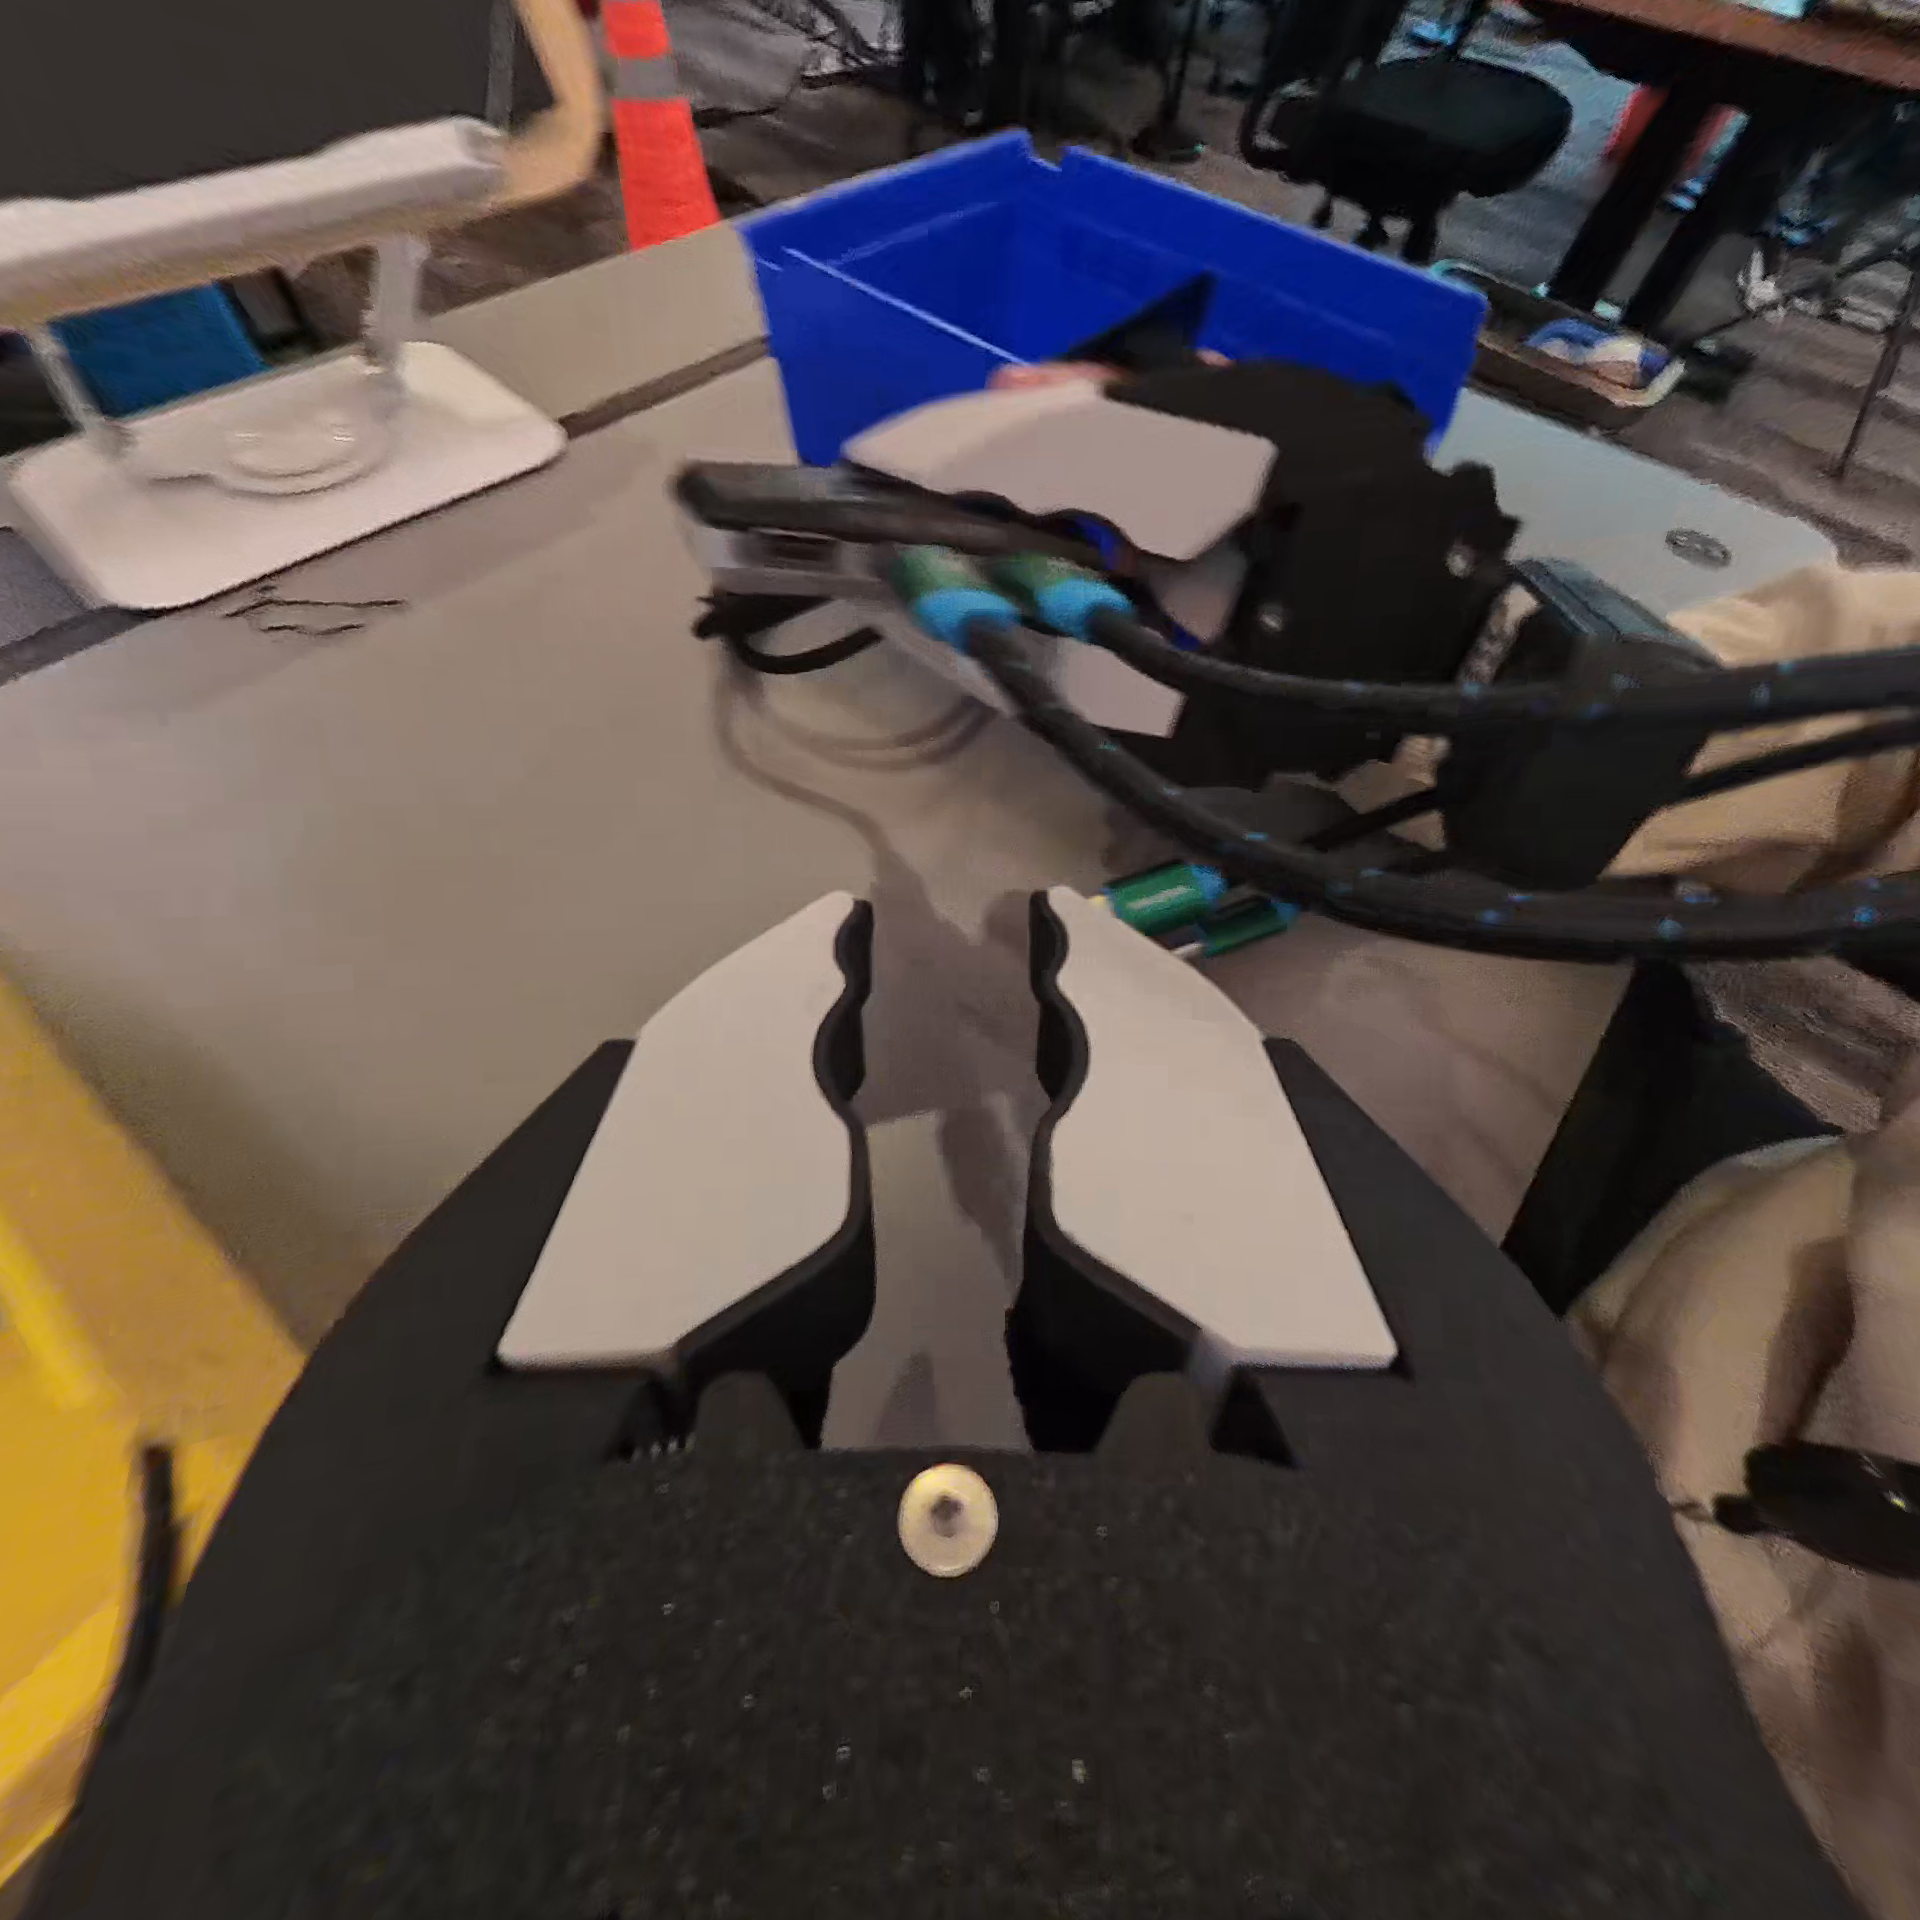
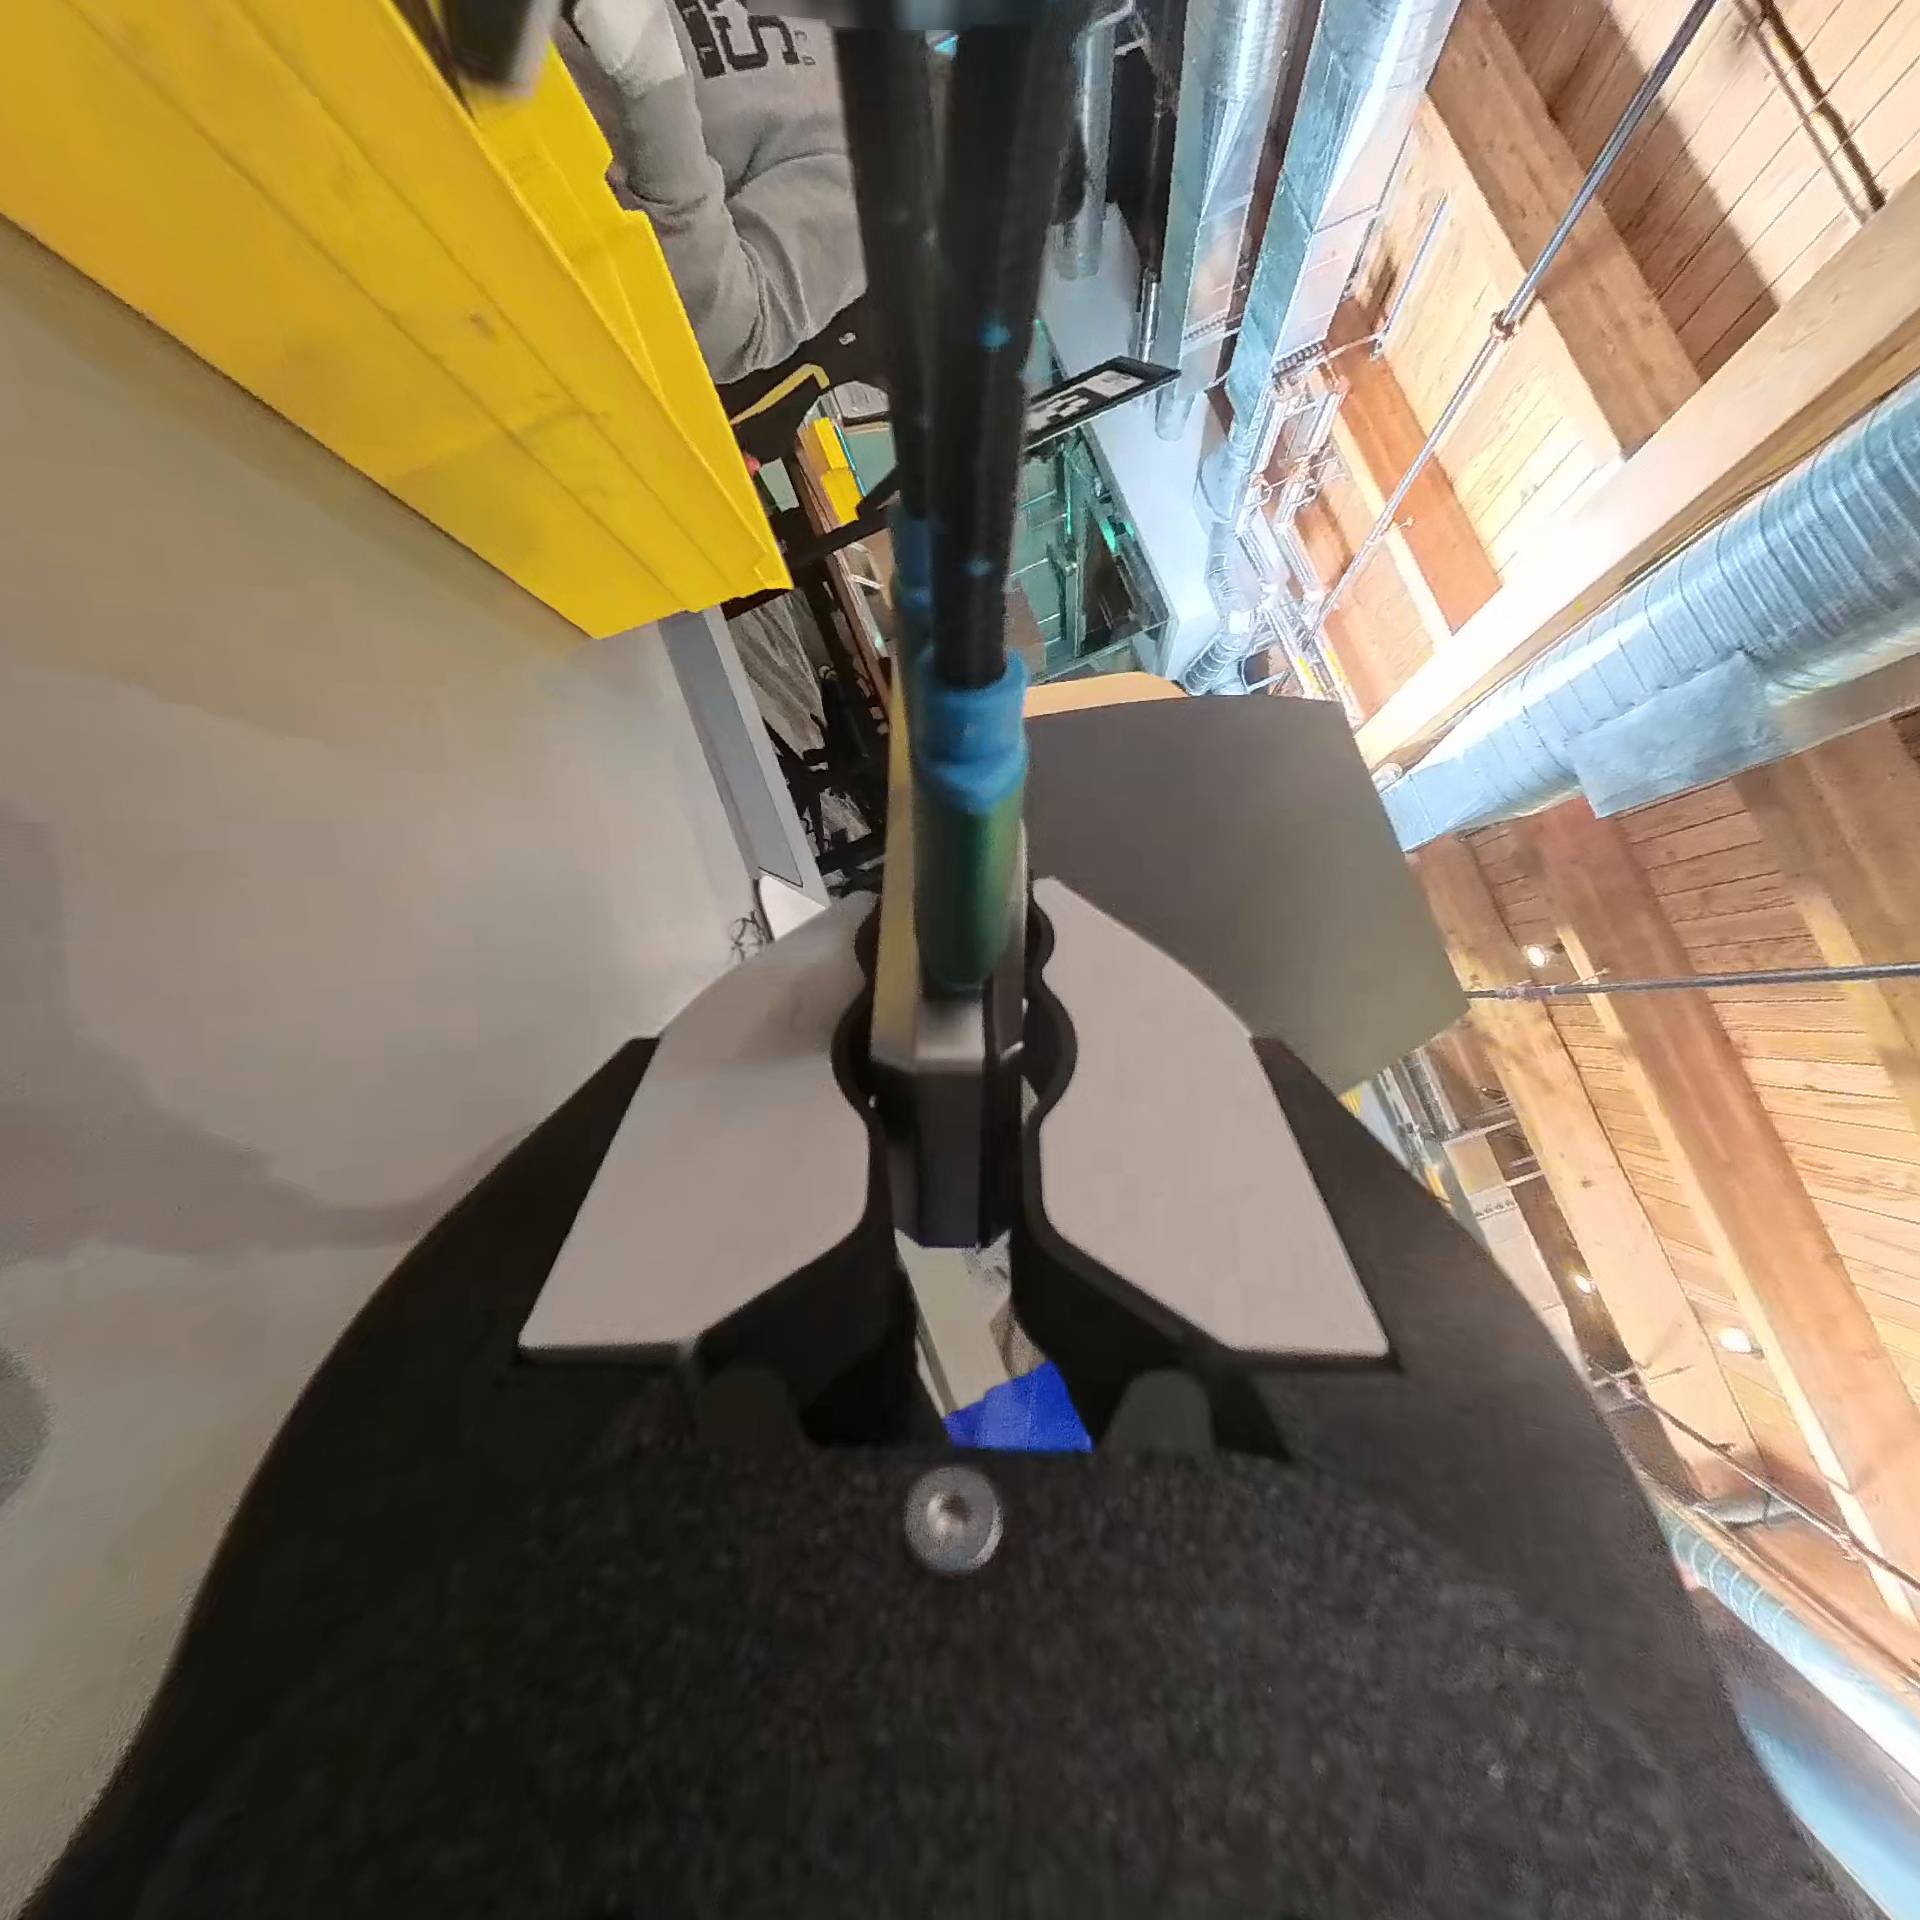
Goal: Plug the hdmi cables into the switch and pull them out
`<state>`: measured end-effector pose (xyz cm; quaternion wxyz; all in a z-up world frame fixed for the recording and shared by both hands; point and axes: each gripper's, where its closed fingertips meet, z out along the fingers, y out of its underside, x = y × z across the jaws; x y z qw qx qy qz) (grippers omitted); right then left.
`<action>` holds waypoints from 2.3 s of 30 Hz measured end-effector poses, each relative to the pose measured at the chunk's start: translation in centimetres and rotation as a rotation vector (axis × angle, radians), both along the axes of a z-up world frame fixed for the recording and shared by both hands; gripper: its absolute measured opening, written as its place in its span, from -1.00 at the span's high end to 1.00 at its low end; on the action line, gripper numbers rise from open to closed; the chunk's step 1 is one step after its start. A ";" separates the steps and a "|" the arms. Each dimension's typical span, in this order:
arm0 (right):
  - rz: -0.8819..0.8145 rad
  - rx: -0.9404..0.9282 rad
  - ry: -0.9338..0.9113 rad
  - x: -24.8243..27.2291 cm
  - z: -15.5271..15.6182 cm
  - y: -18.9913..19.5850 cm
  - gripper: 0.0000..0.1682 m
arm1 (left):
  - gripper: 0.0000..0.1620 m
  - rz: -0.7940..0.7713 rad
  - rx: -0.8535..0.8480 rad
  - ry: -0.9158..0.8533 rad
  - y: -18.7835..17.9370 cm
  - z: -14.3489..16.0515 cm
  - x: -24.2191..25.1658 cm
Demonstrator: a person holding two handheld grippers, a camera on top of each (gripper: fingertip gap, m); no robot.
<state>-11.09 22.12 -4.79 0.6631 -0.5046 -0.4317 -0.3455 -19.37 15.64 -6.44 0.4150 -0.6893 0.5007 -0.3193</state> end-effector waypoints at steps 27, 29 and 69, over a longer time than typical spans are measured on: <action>0.015 -0.033 -0.063 -0.9 -1.4 -0.1 0.73 | 0.77 0.078 0.339 -0.110 1.9 1.4 4.1; 0.003 -0.045 -0.068 -0.9 -1.5 0.0 0.74 | 0.77 0.092 0.330 -0.107 1.9 1.2 4.1; -0.262 -0.760 0.723 27.1 19.7 8.7 0.73 | 0.56 0.218 -0.189 -0.253 2.2 -1.9 -5.1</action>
